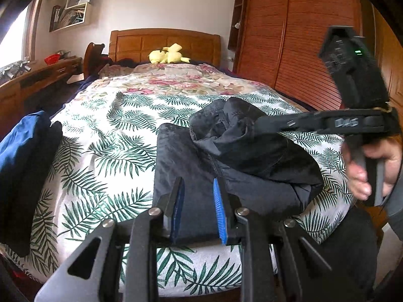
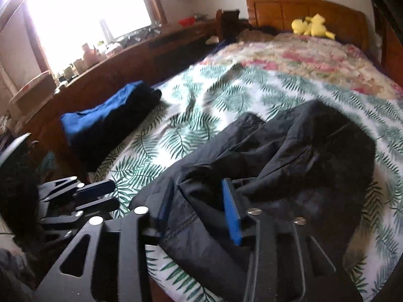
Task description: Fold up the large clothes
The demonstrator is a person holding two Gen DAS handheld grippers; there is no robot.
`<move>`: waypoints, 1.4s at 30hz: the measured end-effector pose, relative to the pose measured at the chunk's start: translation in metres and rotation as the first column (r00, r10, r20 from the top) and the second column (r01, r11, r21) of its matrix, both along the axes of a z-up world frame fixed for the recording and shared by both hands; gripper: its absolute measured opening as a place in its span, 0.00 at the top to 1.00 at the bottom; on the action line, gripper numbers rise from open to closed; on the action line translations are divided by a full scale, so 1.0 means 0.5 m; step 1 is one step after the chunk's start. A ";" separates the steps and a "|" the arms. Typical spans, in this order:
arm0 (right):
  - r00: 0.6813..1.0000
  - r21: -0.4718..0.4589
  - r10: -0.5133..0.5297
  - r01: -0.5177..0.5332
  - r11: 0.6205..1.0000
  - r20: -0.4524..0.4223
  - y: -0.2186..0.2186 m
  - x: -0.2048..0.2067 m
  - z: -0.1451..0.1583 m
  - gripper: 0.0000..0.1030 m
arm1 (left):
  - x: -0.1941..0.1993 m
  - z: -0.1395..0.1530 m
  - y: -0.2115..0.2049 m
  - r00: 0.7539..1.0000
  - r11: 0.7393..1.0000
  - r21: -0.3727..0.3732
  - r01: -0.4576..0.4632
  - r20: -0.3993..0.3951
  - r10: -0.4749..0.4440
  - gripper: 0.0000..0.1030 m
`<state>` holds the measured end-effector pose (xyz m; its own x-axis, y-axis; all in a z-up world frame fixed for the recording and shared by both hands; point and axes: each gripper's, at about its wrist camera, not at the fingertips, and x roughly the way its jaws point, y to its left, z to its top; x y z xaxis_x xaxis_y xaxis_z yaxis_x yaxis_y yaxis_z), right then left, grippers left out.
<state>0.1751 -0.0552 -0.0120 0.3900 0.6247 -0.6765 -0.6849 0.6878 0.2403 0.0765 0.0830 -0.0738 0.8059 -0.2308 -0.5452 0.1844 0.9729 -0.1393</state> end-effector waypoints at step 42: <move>0.996 -0.017 -0.077 0.078 0.997 0.032 -0.186 -0.024 -0.174 0.61 | 0.148 -0.057 -0.154 0.989 1.000 0.015 0.024 -0.148 -0.022 0.78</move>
